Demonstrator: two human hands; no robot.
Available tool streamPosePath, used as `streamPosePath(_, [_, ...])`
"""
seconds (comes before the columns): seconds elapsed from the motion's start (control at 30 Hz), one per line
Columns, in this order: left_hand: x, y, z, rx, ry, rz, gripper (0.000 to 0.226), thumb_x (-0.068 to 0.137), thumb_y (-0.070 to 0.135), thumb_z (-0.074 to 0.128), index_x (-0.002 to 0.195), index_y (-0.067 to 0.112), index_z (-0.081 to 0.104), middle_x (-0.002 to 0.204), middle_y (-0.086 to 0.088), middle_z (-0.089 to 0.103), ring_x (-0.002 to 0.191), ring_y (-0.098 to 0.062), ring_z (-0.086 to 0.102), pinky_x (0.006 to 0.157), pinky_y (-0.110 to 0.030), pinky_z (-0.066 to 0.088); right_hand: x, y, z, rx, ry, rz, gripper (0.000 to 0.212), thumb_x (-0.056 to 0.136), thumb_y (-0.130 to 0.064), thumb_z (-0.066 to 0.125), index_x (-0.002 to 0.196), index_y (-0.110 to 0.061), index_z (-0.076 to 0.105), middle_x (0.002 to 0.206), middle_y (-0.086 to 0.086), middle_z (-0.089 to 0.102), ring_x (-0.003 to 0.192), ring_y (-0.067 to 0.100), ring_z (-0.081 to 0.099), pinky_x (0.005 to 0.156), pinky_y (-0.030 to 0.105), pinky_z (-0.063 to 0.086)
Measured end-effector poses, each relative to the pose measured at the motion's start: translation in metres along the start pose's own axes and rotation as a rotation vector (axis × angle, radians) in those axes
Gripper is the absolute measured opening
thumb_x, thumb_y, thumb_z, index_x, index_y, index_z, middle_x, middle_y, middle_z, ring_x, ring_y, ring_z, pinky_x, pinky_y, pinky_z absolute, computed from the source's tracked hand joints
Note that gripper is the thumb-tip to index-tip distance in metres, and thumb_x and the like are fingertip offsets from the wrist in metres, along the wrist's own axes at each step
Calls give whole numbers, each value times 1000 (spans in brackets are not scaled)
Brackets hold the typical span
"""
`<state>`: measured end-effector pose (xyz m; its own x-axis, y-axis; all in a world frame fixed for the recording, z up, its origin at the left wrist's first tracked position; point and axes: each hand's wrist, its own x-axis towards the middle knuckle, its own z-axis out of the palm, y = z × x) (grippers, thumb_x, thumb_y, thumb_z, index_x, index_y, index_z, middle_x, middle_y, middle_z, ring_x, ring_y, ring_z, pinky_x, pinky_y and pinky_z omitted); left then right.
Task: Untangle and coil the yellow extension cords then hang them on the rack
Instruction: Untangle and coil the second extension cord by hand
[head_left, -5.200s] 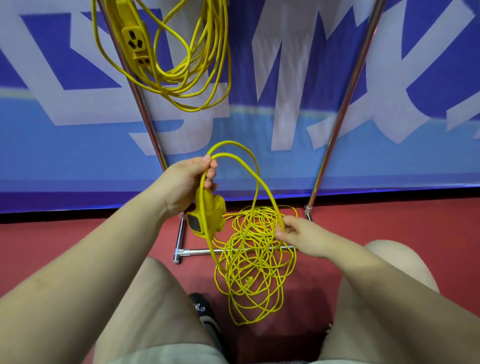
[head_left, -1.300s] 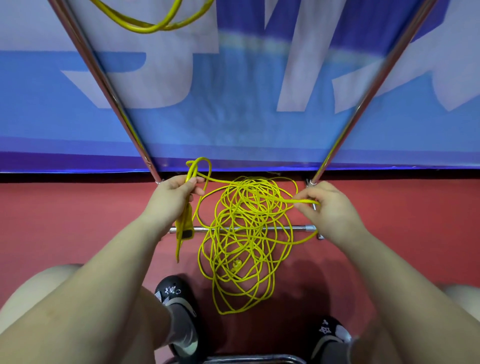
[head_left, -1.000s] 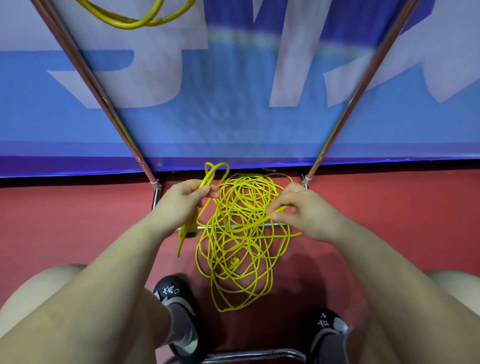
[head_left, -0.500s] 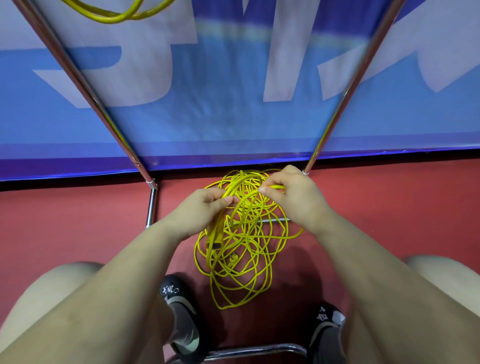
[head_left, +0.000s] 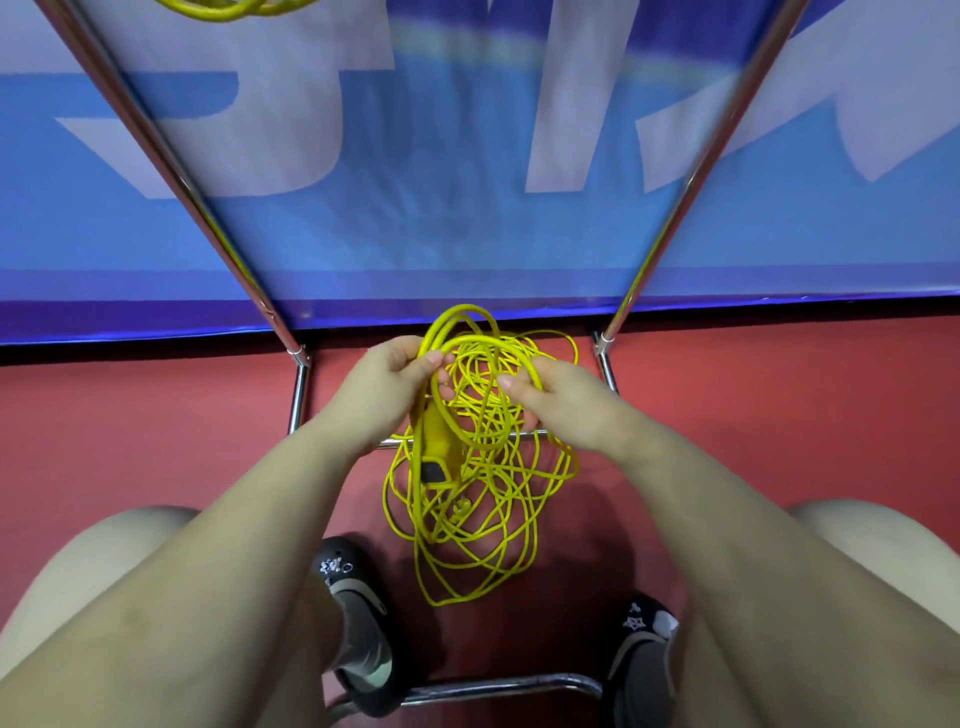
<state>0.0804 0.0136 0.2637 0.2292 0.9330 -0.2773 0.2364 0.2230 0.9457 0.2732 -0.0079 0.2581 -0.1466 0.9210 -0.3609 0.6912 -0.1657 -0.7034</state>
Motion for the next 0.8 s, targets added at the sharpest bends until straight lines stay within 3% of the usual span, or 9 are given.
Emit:
streamPosePath(0.1, [2,3,-10,-140,90,-25,24,100,11,40,86,14,58,70,-1,55,56,-6,62,60,-27,52,1,12,5,-88,-162,51,28,97,-30,45,72,-20,49,62,-10,53,56,8,45,57,23,37])
streamPosePath(0.17, [2,4,-15,-170,130,-41,24,100,11,39,86,14,59,71,-1,54,55,-4,62,60,-24,52,2,20,7,-71,-144,55,19,96,-27,50,79,-18,49,65,-5,56,58,11,49,59,27,42])
streamPosePath(0.23, [2,2,-20,-190,153,-70,24,100,13,40,87,15,59,71,-1,55,55,-5,61,62,-27,51,1,21,5,124,-23,50,14,90,-23,60,90,-19,46,72,3,60,61,14,57,61,33,46])
streamPosePath(0.33, [1,-1,-24,-238,154,-132,23,100,15,42,89,15,62,66,3,60,58,-7,62,60,-26,51,0,14,-7,517,248,-14,23,82,-16,69,89,-22,49,68,1,61,50,8,59,54,26,42])
streamPosePath(0.43, [-1,-3,-24,-274,114,-182,22,99,15,43,88,14,62,62,5,66,59,-7,65,60,-24,53,-3,5,-17,710,430,-98,15,85,-10,65,88,-20,55,71,1,61,56,6,57,56,18,45])
streamPosePath(0.53, [-1,-2,-24,-370,97,-197,20,99,12,43,88,9,60,67,1,69,61,-10,66,62,-25,55,-5,-1,-20,816,513,-112,14,88,-7,61,88,-21,59,74,-1,58,59,-1,52,56,11,41])
streamPosePath(0.67, [0,0,-23,-365,94,-202,20,99,11,42,92,6,60,67,0,70,59,-9,66,57,-23,55,-8,-7,-22,768,538,-120,11,87,-5,62,88,-16,63,72,-4,57,54,-7,51,61,8,41])
streamPosePath(0.8, [-1,-1,-19,-336,72,-220,22,99,9,41,92,9,62,66,1,71,59,-8,67,58,-23,57,-10,-8,-27,582,466,-141,11,84,-3,64,96,-4,66,52,-15,55,44,-5,42,51,4,33])
